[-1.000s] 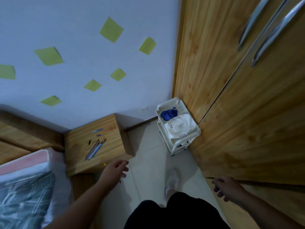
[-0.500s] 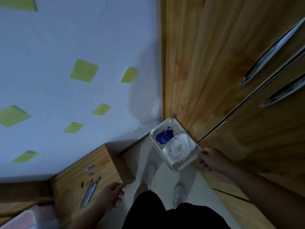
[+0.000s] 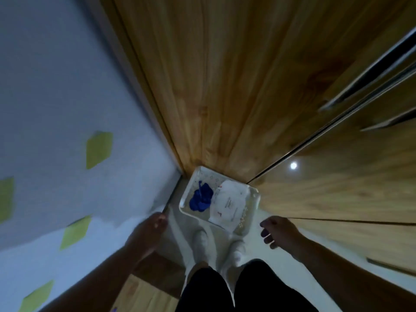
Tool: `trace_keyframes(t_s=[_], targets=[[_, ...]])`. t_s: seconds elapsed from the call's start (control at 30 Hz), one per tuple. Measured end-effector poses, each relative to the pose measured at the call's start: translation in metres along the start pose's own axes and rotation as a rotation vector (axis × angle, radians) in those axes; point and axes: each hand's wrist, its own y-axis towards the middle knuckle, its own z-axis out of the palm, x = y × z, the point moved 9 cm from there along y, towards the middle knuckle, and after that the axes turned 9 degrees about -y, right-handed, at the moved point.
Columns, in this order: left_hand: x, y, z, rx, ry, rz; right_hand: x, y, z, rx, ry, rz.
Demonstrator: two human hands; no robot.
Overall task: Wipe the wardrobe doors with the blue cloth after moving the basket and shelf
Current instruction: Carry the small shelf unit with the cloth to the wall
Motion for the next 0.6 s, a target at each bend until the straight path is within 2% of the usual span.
trace_keyframes(t_s=[0.07, 0.2, 0.3, 0.47, 0.6], targets=[[-0.024, 0.031, 0.009, 0.085, 0.026, 0.017, -0.019, 0.012, 0.008, -0.033, 0.127, 0.078], [-0.037, 0.077, 0.042, 0.215, -0.021, -0.072, -0.042, 0.049, 0.022, -0.127, 0.292, 0.142], [-0.045, 0.114, 0.057, 0.191, 0.026, -0.06, -0.046, 0.084, 0.028, -0.204, 0.278, 0.118], [-0.04, 0.16, 0.076, 0.083, 0.04, -0.055, -0.036, 0.119, 0.037, -0.238, 0.232, 0.049], [-0.038, 0.164, 0.093, 0.073, -0.048, -0.025, -0.033, 0.12, 0.039, -0.272, 0.259, 0.009]])
